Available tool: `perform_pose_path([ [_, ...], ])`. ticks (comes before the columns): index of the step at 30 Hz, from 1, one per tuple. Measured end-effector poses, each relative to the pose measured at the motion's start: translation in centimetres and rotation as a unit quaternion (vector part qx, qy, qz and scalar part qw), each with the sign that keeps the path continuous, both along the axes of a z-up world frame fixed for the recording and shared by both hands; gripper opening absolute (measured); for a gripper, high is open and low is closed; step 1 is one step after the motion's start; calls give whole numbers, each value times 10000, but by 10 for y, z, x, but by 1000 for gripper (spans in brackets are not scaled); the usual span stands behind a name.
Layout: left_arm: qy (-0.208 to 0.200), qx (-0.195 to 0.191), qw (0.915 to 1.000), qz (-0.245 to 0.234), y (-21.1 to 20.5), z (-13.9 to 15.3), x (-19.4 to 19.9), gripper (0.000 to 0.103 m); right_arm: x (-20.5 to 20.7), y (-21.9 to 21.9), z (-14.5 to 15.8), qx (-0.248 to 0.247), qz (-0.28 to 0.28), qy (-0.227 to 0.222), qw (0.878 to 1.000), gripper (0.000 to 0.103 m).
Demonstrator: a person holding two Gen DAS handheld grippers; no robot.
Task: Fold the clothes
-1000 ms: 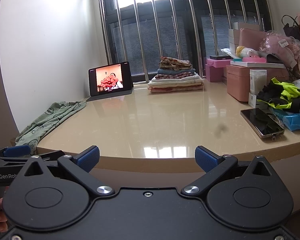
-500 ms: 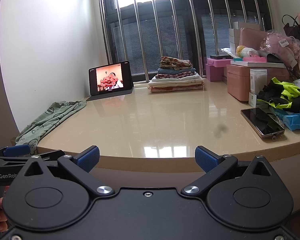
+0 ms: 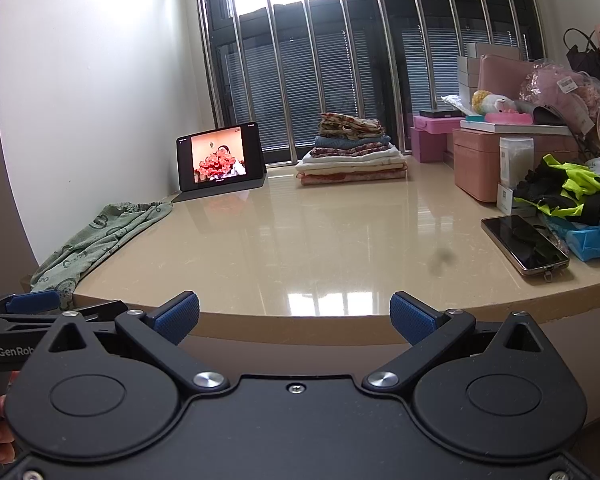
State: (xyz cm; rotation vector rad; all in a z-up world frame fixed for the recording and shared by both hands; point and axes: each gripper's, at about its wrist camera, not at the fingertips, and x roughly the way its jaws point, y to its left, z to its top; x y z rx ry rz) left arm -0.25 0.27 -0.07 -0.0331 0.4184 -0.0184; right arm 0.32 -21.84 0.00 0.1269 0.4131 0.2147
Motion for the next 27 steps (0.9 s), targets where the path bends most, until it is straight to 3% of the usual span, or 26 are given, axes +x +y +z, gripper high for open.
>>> perform_pose_path([
  [27,51,-8,10000,-20,-1,-2,2,103,2,0,0,-6,12,44,10000,103],
])
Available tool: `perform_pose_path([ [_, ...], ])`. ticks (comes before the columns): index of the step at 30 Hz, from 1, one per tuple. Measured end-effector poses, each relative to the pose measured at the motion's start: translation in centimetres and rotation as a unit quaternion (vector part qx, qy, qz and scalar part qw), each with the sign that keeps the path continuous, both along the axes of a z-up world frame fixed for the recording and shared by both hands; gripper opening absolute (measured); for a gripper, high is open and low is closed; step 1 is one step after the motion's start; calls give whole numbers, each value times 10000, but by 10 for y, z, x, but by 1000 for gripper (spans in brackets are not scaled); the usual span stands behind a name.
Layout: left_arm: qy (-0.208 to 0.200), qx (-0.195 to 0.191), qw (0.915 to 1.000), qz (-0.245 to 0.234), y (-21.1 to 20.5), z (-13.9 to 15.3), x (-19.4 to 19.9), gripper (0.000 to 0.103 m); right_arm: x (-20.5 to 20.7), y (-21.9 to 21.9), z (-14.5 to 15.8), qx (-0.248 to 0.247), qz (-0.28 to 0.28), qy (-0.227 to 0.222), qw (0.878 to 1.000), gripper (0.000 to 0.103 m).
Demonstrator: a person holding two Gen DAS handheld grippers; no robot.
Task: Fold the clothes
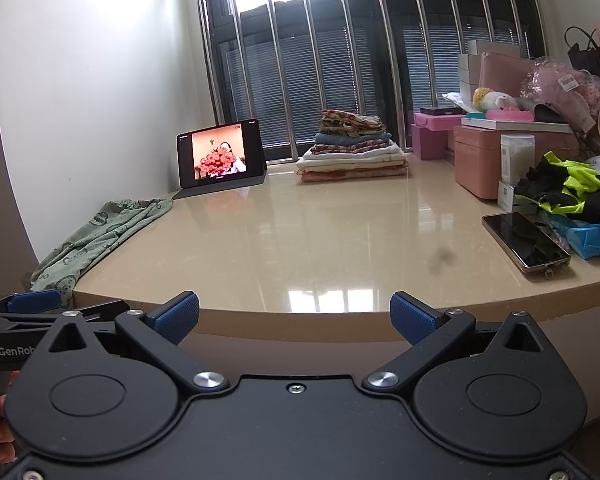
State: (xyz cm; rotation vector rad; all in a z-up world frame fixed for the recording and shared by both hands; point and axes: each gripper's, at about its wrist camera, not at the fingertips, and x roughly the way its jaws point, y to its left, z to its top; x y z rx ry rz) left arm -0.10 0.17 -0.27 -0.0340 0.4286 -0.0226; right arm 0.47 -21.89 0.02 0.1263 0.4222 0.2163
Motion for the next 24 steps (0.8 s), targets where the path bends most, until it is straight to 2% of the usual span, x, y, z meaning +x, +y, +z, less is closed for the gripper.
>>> perform_pose_path([
  [24,106,-38,9999,-1,3,-5,4,103,6,5,-4,-53,51,56,10000,103],
])
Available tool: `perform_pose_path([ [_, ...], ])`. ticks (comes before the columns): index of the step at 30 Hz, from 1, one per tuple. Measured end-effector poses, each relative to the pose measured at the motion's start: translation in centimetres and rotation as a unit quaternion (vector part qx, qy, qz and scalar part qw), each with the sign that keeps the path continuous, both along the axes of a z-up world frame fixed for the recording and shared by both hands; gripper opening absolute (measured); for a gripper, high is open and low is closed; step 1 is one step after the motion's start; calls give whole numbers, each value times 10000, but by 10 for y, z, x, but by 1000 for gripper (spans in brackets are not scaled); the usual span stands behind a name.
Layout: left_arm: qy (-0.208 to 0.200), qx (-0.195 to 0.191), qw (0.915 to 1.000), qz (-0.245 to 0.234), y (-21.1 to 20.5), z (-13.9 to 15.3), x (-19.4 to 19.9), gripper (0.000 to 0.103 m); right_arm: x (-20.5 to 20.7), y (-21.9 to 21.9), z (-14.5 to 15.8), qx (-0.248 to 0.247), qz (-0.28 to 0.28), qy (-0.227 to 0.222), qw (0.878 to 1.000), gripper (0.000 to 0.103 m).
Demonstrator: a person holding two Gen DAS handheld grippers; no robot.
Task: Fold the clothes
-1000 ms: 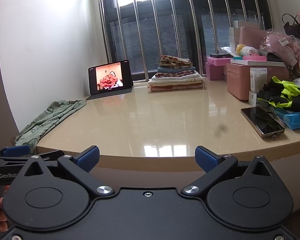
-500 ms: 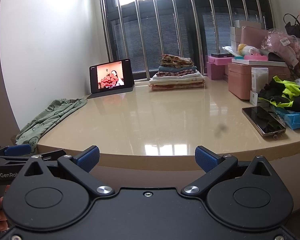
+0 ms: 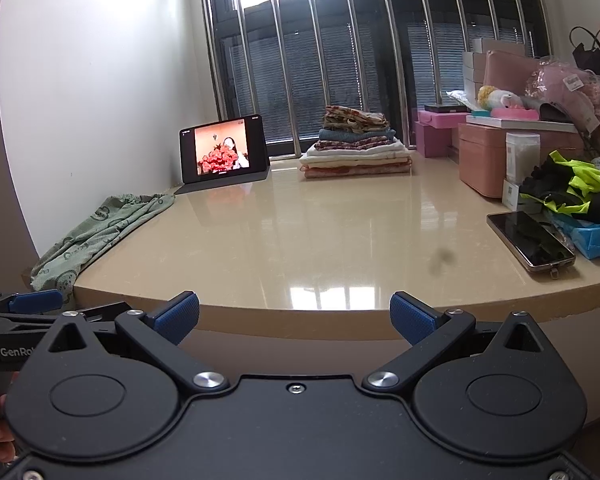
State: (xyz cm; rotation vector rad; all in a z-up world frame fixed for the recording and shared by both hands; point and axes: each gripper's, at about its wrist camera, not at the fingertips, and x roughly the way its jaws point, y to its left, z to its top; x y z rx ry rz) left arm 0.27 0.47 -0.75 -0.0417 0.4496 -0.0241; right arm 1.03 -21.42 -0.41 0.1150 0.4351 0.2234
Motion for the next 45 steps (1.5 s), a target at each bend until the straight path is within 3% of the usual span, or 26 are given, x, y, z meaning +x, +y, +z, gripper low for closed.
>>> perform_pose_path([
  [45,0,-107,9998,-142,-2,1,1,103,-3,5,2,-208,106,-2,9997,103],
])
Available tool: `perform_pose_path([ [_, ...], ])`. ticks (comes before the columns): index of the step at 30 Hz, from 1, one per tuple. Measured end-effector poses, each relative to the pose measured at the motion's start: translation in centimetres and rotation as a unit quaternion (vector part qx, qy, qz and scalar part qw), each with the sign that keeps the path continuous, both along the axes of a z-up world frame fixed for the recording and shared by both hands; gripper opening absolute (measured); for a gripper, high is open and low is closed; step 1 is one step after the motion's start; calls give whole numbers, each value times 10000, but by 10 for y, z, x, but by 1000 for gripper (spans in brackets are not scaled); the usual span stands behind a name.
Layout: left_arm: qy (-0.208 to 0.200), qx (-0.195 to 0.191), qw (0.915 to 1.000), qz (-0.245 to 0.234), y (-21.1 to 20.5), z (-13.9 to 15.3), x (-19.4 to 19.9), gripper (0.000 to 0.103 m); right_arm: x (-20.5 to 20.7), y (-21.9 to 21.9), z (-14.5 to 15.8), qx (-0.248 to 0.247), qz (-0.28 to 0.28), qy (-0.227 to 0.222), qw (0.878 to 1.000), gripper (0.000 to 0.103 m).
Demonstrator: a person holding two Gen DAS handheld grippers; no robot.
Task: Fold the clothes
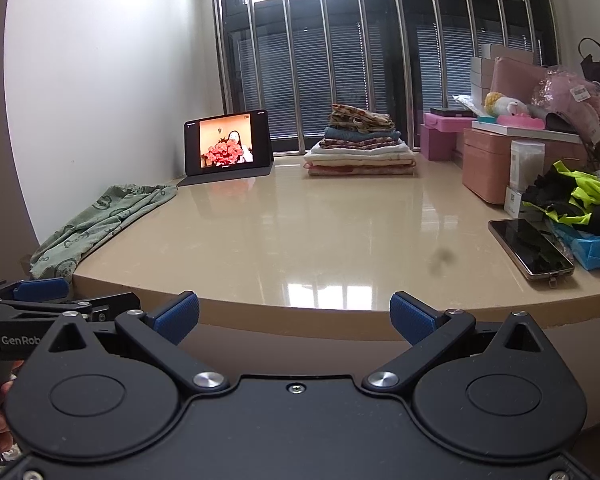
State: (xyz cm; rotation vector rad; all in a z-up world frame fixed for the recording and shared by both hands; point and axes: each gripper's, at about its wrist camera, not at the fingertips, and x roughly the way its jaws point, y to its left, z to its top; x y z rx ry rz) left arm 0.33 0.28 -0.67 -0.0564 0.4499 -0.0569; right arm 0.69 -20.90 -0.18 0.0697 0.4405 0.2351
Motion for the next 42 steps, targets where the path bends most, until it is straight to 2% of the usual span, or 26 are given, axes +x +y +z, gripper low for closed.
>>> perform_pose_path([
  [35,81,-7,10000,-8,3,-3,1,103,6,3,-4,-39,116,87,9999,103],
  [42,130,60,9998,131,9,-6,2,103,10,8,-9,10,210,184,9996,103],
])
